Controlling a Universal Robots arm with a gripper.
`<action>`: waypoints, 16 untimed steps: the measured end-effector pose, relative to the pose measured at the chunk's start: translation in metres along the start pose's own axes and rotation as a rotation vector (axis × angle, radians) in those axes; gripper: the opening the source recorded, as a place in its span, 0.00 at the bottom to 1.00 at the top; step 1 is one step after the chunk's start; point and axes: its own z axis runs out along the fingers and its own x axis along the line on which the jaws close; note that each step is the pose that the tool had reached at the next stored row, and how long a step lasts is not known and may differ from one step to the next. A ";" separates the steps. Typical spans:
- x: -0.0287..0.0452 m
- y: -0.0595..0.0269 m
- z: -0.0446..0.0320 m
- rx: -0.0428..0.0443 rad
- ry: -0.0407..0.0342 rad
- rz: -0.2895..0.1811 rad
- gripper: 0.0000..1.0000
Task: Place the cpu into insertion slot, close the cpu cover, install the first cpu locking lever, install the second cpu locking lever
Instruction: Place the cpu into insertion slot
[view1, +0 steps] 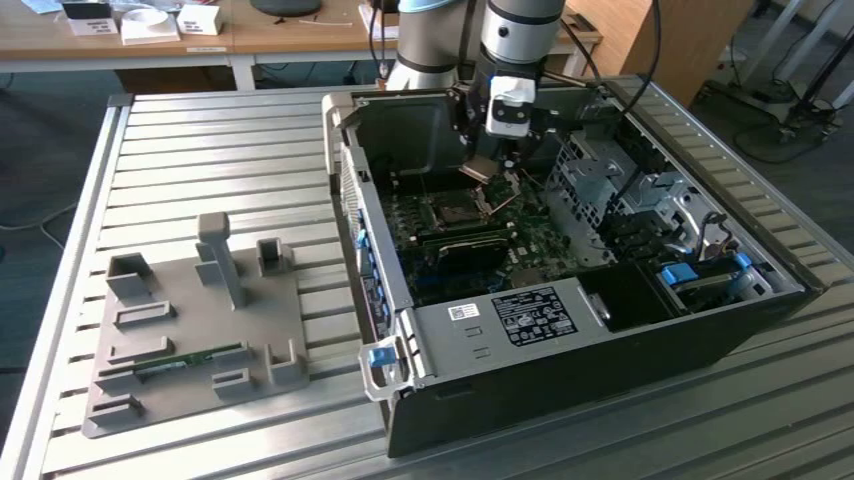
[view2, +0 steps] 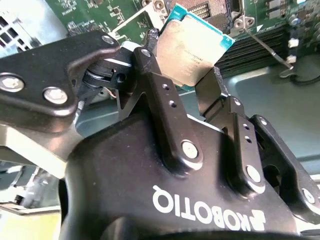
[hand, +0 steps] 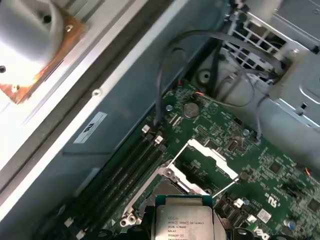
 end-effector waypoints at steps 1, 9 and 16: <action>0.0000 0.0000 0.0000 0.0000 0.0000 0.000 0.54; 0.0001 0.0000 0.0006 -0.0011 -0.0053 0.048 0.54; 0.0000 -0.0002 0.0017 -0.0032 -0.0195 0.174 0.54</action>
